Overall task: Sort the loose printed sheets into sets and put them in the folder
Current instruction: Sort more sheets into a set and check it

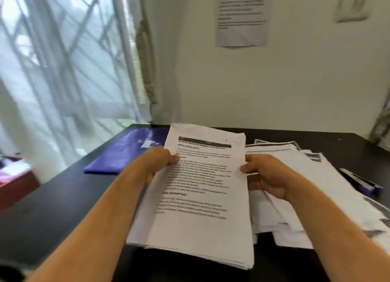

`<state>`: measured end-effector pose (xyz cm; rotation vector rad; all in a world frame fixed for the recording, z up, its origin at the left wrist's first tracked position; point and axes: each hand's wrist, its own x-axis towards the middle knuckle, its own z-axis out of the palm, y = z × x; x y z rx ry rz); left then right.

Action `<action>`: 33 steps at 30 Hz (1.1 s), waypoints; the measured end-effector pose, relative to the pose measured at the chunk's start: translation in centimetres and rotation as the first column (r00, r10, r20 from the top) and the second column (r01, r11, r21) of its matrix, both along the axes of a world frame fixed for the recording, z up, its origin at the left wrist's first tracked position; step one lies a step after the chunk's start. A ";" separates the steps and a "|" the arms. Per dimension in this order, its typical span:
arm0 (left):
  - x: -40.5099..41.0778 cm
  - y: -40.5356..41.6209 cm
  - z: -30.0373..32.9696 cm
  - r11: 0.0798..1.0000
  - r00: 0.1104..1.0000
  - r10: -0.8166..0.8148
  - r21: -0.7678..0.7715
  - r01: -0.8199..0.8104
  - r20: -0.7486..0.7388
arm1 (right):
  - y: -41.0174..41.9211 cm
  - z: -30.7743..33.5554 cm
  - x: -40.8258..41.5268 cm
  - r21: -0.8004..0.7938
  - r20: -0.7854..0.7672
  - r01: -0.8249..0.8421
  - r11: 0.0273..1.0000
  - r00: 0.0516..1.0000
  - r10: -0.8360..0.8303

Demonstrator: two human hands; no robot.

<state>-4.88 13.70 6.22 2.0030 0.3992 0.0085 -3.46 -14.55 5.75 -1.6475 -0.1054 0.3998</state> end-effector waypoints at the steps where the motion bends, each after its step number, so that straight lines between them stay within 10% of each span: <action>1: -0.5 2.2 0.0 0.999 0.999 0.028 0.043 -0.029 0.021 | 2.4 0.0 -0.2 -0.012 0.014 -0.015 1.000 1.000 0.015; 10: -5.1 14.3 0.6 0.892 0.938 0.329 0.290 -0.345 0.106 | 20.5 -2.2 -1.4 -0.002 0.113 0.001 1.000 0.994 -0.001; 17: -5.9 16.8 -4.1 0.817 0.899 0.431 0.390 -0.426 0.080 | 23.3 -6.0 -2.0 -0.328 0.489 0.194 0.925 0.872 -0.010; 24: -5.2 17.2 -4.7 0.779 0.900 0.426 0.470 -0.414 0.087 | 23.3 -6.2 -3.0 -0.478 0.570 0.182 0.859 0.809 0.145; 28: -5.0 15.6 -5.1 0.555 0.897 0.410 0.735 -0.391 0.168 | 23.3 -6.1 -3.4 -0.491 0.601 0.202 0.847 0.783 0.161; 33: -4.4 12.5 -4.8 0.629 0.948 0.287 0.720 -0.293 0.135 | 23.5 -5.6 -4.1 -0.481 0.688 0.229 0.846 0.697 0.203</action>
